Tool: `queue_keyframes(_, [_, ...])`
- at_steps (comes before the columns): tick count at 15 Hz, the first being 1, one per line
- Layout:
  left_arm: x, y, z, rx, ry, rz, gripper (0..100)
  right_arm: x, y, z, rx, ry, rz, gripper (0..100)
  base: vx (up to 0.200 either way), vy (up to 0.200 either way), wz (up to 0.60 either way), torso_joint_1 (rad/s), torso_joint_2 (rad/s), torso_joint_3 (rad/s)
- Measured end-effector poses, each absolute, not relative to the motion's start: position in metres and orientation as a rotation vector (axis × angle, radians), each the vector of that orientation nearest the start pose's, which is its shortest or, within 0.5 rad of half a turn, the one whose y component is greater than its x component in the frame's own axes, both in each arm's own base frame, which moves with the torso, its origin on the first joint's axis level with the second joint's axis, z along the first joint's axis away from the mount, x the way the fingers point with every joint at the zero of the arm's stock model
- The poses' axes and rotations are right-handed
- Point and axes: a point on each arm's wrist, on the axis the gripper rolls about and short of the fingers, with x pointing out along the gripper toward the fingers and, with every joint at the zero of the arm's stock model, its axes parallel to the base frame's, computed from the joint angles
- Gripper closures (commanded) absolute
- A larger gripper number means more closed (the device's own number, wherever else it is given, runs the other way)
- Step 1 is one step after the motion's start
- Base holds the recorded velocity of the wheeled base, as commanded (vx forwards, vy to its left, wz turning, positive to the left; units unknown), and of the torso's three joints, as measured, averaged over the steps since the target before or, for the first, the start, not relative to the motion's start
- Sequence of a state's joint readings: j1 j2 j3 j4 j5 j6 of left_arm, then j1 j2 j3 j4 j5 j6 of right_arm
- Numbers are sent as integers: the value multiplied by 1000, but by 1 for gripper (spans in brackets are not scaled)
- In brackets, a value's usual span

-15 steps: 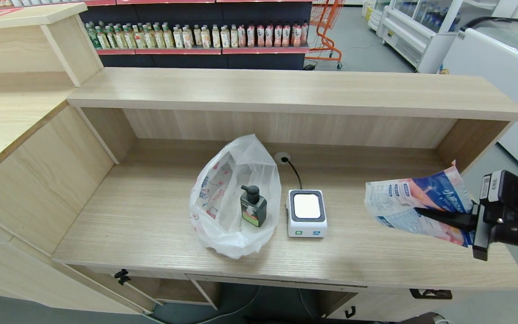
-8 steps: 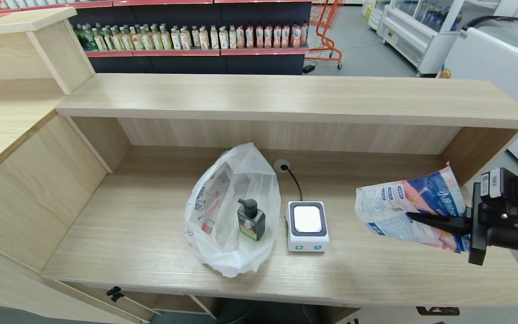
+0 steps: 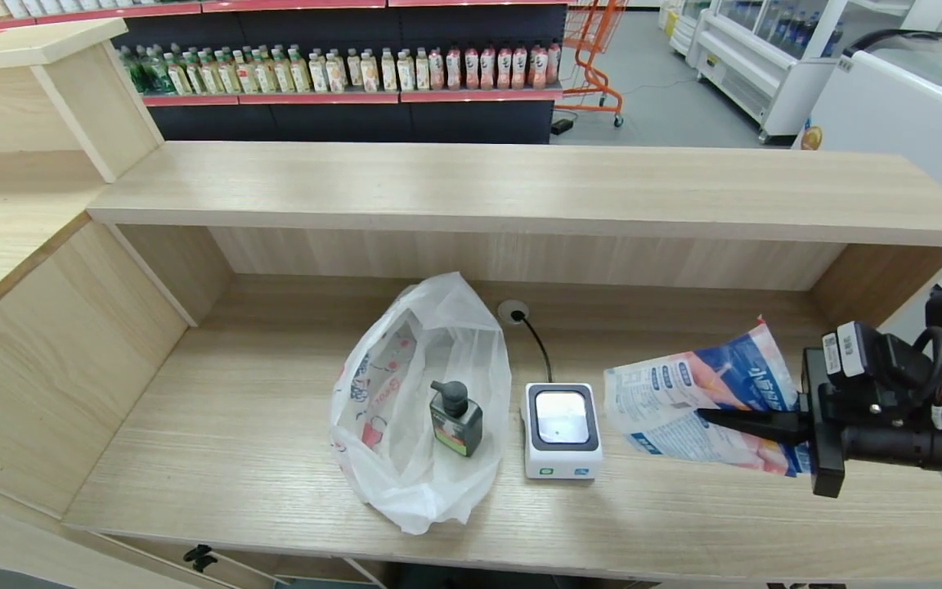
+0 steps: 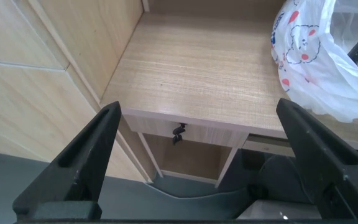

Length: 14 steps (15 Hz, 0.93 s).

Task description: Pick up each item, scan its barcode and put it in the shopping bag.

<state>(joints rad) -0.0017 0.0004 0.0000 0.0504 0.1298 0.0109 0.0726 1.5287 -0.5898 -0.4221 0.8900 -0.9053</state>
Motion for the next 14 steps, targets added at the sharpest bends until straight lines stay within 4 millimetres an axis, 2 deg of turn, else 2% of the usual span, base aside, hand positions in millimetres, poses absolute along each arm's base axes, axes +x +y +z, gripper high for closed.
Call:
queue_keyframes(4, [-23, 3, 70, 14, 51, 128, 0, 251, 39, 147, -710, -46, 1088, 100, 0, 0, 0, 0, 0, 0])
queue_keyframes(7, [-23, 3, 70, 14, 51, 128, 0, 263, 41, 137, -711, -45, 1096, 100, 0, 0, 0, 0, 0, 0])
queue_keyframes(14, [-23, 3, 70, 14, 51, 128, 0, 300, 55, 127, -700, -107, 1130, 100, 0, 0, 0, 0, 0, 0])
